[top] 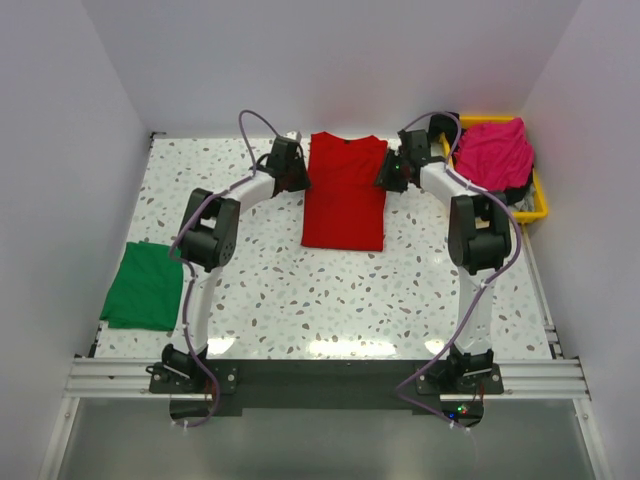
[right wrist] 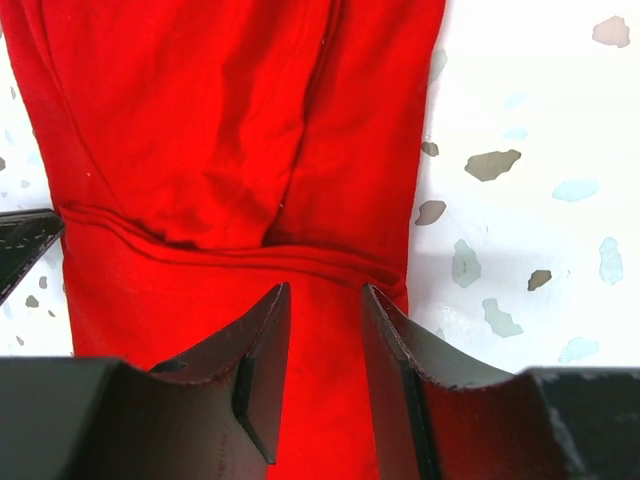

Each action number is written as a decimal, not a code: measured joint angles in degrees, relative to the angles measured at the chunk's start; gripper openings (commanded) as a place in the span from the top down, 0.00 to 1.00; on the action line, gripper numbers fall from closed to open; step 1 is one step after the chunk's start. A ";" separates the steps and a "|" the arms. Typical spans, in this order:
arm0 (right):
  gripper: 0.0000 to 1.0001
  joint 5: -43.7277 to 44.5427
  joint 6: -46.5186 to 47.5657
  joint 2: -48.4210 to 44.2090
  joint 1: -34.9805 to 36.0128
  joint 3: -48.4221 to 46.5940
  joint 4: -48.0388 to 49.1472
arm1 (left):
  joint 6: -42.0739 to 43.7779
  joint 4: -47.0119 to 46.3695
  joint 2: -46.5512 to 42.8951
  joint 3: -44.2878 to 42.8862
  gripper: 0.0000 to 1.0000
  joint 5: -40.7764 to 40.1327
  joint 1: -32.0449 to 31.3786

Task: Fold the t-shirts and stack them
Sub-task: Fold the tshirt

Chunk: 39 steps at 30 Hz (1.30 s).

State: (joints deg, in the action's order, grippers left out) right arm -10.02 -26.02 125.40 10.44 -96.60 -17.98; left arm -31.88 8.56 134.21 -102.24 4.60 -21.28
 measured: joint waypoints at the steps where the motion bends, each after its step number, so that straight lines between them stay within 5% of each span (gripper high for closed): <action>1: 0.62 0.02 0.07 0.00 0.00 0.00 0.00 | 0.00 0.15 0.00 0.28 0.93 -0.42 0.00; 28: 0.62 2.19 0.61 2.29 0.24 -0.90 -1.90 | 0.02 0.35 -1.88 1.86 0.95 -2.10 0.31; 39: 0.63 8.26 1.66 2.10 7.13 -6.49 -4.37 | -2.62 0.04 -10.80 7.28 0.94 -2.03 0.31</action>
State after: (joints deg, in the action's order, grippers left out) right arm -1.76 -24.36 127.50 17.56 -103.09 -22.35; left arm -34.50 8.60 123.42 -94.96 2.57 -20.97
